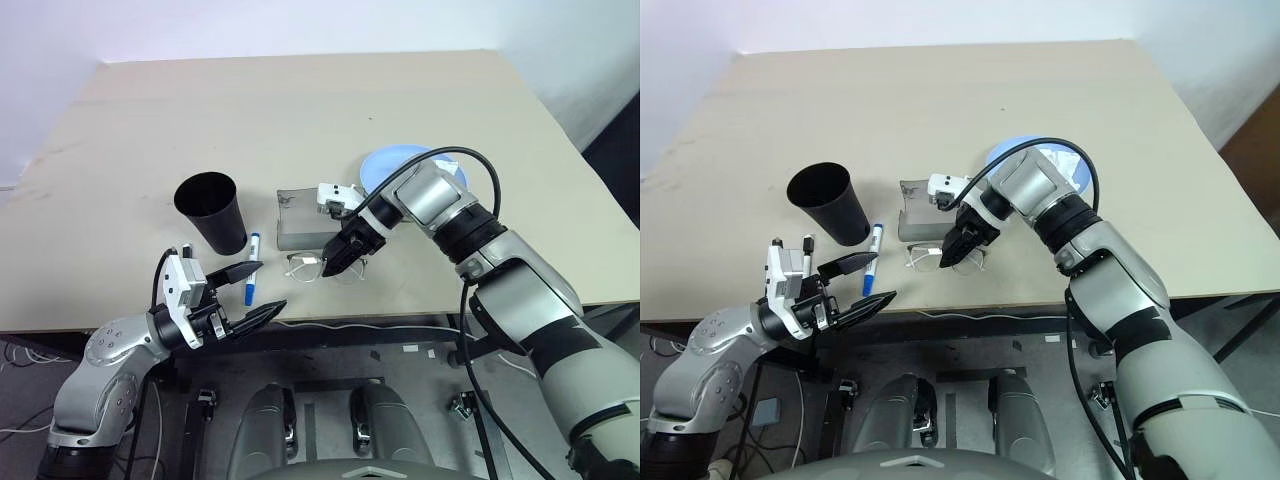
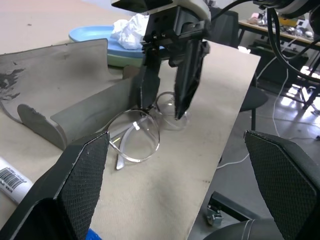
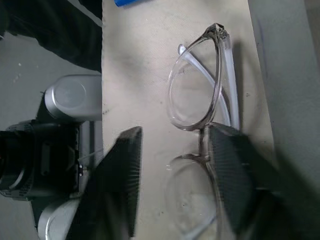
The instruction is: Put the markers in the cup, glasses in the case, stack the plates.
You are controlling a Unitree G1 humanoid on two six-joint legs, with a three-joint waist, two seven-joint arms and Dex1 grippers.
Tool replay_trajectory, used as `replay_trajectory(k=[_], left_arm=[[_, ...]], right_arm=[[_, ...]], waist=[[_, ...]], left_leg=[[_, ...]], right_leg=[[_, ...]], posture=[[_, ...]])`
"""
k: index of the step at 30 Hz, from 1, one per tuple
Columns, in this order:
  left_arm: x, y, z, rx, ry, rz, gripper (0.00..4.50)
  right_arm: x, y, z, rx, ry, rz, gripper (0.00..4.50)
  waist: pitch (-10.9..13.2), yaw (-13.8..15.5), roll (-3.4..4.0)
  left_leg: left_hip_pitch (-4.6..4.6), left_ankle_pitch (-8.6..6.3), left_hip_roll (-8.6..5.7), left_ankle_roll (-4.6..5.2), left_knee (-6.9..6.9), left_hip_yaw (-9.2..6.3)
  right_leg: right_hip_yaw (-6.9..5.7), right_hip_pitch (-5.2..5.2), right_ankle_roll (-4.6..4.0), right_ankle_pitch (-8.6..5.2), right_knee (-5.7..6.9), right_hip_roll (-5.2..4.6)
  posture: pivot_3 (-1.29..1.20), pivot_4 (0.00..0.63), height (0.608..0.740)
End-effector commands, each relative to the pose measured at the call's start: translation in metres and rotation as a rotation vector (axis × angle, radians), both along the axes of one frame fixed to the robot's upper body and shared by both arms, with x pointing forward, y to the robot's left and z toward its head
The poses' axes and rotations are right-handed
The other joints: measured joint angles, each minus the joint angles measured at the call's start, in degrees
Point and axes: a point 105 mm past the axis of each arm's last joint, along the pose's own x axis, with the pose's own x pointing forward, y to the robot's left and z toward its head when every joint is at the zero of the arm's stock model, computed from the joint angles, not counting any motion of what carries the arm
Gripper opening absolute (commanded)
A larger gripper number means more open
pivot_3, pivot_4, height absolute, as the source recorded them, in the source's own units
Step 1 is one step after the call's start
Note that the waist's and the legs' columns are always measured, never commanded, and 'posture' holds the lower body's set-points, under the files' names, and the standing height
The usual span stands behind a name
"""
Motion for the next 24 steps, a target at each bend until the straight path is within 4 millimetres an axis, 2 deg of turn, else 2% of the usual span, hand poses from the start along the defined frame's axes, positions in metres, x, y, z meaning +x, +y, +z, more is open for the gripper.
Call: replay_trajectory(k=[1, 3, 8, 17, 21, 24], left_arm=[[-0.004, 0.0, 0.009, -0.017, -0.039, -0.011, 4.5], [-0.004, 0.001, 0.005, -0.015, -0.034, -0.009, 4.5], [-0.004, 0.005, 0.0, -0.017, -0.031, -0.003, 4.5], [-0.005, 0.007, -0.005, -0.016, -0.028, -0.011, 4.5], [-0.004, 0.007, -0.005, -0.016, -0.029, -0.014, 4.5], [-0.003, 0.008, -0.004, -0.017, -0.032, -0.013, 4.5]], right_arm=[[0.0, 0.007, 0.013, 0.015, -0.031, 0.032, 2.16], [0.0, 0.007, 0.015, 0.019, -0.035, 0.034, 1.75], [0.001, 0.007, 0.018, 0.029, -0.039, 0.03, 0.05], [-0.005, 0.004, 0.031, 0.06, -0.04, 0.057, 0.01], [-0.009, 0.003, 0.055, 0.133, -0.065, 0.081, 0.01], [-0.001, 0.003, 0.07, 0.168, -0.101, 0.062, 0.01]], waist=[[0.0, 0.0, 0.0], [0.0, 0.0, 0.0], [0.0, -0.01, 0.0], [0.0, 0.0, 0.0], [0.01, 0.0, 0.0], [0.01, -0.07, 0.0]], left_leg=[[0.0, 0.0, 0.0, 0.0, 0.0, -0.01], [0.0, 0.0, 0.0, 0.0, 0.0, -0.01], [0.0, 0.0, 0.0, 0.0, 0.0, -0.01], [-0.01, 0.0, 0.01, 0.0, -0.01, -0.01], [-0.01, 0.0, 0.0, 0.0, -0.01, -0.01], [-0.01, 0.0, 0.0, 0.0, -0.01, -0.01]], right_leg=[[0.0, 0.0, 0.0, 0.0, 0.0, 0.0], [0.0, 0.0, 0.0, 0.0, 0.0, 0.0], [0.0, 0.0, 0.0, 0.0, 0.0, 0.0], [0.0, -0.02, -0.01, -0.01, -0.01, -0.03], [0.0, -0.02, -0.01, -0.01, -0.01, -0.14], [-0.01, -0.05, -0.02, -0.01, -0.01, -0.15]], posture=[[0.0, 0.15, 0.67], [0.0, 0.15, 0.67], [0.0, 0.15, 0.67], [0.0, 0.15, 0.67], [0.0, 0.15, 0.67], [0.0, 0.15, 0.67]])
